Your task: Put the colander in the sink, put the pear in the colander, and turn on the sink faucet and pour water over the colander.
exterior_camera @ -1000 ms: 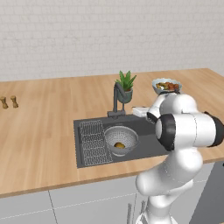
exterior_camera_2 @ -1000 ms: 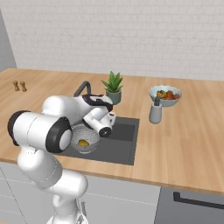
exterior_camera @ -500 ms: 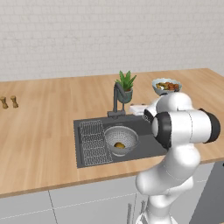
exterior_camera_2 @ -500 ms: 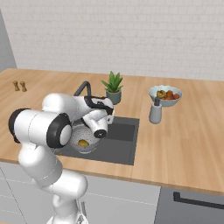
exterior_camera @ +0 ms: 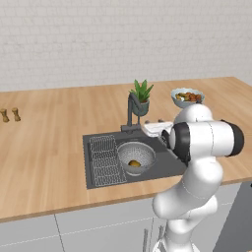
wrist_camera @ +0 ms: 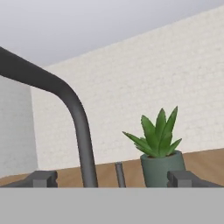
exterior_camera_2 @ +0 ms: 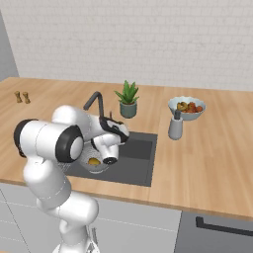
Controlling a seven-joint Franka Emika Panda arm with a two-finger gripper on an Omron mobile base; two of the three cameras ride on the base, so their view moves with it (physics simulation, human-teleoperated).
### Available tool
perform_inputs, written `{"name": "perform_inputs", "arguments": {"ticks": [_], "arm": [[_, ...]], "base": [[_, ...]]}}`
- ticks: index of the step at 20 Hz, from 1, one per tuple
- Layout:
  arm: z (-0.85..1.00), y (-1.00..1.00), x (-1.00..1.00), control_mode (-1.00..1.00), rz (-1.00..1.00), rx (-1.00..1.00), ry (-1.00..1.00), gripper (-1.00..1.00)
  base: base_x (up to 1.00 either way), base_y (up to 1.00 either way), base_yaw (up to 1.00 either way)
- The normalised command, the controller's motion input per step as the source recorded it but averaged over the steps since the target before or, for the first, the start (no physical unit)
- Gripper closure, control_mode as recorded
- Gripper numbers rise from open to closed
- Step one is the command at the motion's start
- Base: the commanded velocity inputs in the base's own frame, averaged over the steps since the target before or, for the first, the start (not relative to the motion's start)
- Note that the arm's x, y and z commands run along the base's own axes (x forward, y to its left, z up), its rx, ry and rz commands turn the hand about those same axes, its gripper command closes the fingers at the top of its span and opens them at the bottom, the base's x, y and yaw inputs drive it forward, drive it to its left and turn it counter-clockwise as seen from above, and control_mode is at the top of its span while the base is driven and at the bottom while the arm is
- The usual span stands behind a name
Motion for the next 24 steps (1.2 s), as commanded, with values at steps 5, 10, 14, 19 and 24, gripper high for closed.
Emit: {"name": "perform_inputs", "arguments": {"ticks": [5,10,14,19,24], "arm": [[0.02,0.12,0.0,-1.0,-0.01,-0.01,0.0,-1.0],[0.08,0.01,0.0,-1.0,0.0,0.0,0.0,-1.0],[0.02,0.0,0.02,-1.0,0.0,0.0,0.02,-1.0],[0.0,0.13,0.08,-1.0,0.0,-0.01,0.0,-1.0],[0.0,0.07,0.1,-1.0,0.0,0.0,0.0,-1.0]], "base": [[0.0,0.0,0.0],[0.0,0.0,0.0],[0.0,0.0,0.0],[0.0,0.0,0.0],[0.0,0.0,0.0]]}}
